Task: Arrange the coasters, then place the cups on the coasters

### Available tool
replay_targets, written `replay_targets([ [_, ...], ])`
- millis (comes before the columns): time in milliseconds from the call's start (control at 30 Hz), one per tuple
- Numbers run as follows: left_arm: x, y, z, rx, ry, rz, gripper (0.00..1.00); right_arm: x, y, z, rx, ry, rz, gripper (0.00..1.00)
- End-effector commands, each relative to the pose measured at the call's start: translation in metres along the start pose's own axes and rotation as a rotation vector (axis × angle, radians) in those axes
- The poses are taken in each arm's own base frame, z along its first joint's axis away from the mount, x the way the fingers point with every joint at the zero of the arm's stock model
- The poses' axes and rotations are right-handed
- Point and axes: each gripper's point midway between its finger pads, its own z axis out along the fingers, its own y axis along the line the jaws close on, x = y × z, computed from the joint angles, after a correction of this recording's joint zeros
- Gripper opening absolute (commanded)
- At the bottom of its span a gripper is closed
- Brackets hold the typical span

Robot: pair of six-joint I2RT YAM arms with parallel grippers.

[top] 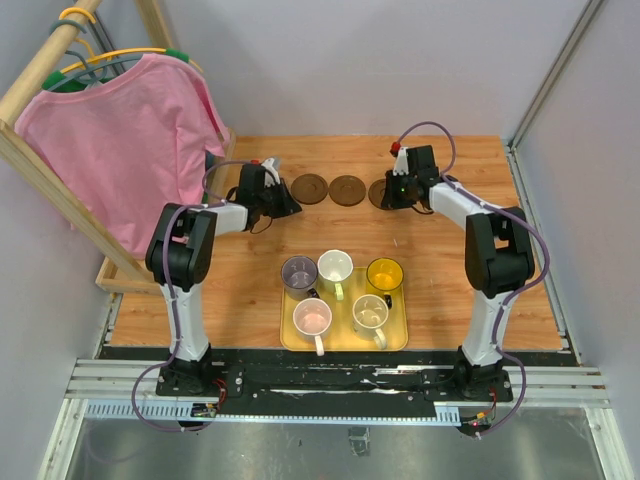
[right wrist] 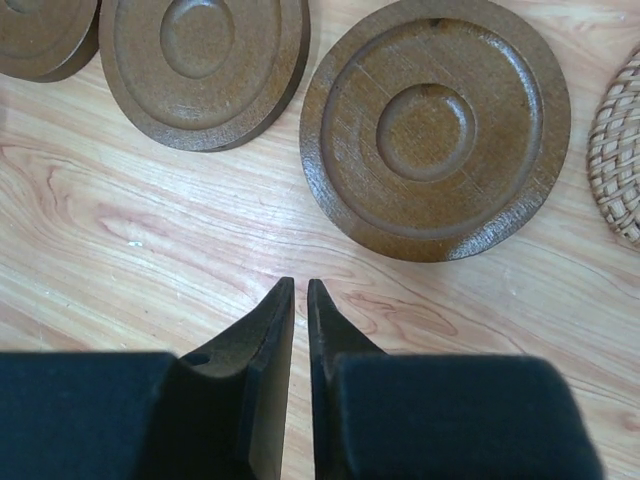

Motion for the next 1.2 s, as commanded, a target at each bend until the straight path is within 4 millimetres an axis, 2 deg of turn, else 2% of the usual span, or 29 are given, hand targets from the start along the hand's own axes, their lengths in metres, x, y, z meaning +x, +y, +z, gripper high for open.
replay_targets([
  [0,-0.008,-0.006,-0.013,0.007,-0.040,0.007,0.01,0.011,-0.017,0.000,0.039,0.015,0.047,0.11],
  [100,-0.010,-0.006,-0.016,-0.006,-0.046,0.017,0.01,0.023,-0.024,0.010,0.047,0.048,0.064,0.11],
  [400,-0.018,-0.006,-0.028,-0.040,-0.080,0.030,0.00,0.035,-0.031,0.015,0.065,0.080,0.085,0.11],
  [533,-0.023,0.002,-0.035,-0.096,-0.105,0.042,0.01,0.038,-0.037,0.022,0.071,0.094,0.096,0.11],
  [833,-0.031,0.016,-0.052,-0.176,-0.160,0.038,0.00,0.035,-0.047,0.037,0.069,0.108,0.112,0.11],
  [1167,-0.028,0.020,-0.049,-0.175,-0.150,0.028,0.01,0.028,-0.051,0.041,0.067,0.103,0.110,0.11],
])
